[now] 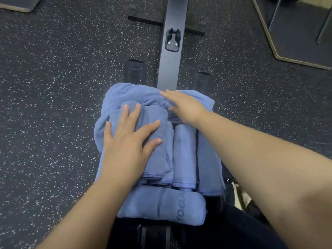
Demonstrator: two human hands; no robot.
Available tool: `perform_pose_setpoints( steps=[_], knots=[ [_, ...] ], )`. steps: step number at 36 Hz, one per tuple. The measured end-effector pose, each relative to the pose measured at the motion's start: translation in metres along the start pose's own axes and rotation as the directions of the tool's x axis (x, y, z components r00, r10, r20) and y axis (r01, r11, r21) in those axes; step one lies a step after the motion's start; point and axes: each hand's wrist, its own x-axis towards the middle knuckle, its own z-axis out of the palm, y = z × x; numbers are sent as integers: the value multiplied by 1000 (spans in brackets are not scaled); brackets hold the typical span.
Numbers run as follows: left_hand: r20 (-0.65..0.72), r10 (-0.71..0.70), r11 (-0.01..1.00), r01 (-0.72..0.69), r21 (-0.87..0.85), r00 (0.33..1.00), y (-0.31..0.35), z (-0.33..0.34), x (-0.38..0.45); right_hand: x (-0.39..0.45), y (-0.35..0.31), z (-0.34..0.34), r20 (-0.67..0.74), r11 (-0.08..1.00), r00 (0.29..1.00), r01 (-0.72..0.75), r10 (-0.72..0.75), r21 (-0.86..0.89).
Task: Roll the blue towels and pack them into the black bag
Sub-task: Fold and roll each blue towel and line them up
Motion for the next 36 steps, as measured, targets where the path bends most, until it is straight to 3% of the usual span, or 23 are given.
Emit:
perform_pose_setpoints(
  steps=[7,11,15,26,30,36],
  knots=[
    [-5,56,998,-56,-1,998,-8,5,5,15,2,9,81,1000,997,-14,17,-28],
    [-5,55,998,-55,5,998,-7,6,5,16,1,8,4,990,1000,11,-11,-143],
    [-2,49,999,-49,4,999,-8,5,5,15,-7,1,-86,991,996,-16,5,-132],
    [-44,68,997,-69,-23,997,-4,6,-2,-18,-38,-29,-429,978,884,-126,188,169],
    [-8,46,998,-47,-36,999,1,1,-6,-36,-53,-48,-481,955,840,-137,252,262],
    [-29,124,991,-123,50,992,3,-12,-1,-68,-72,-76,-527,933,794,-134,302,333]
  ],
)
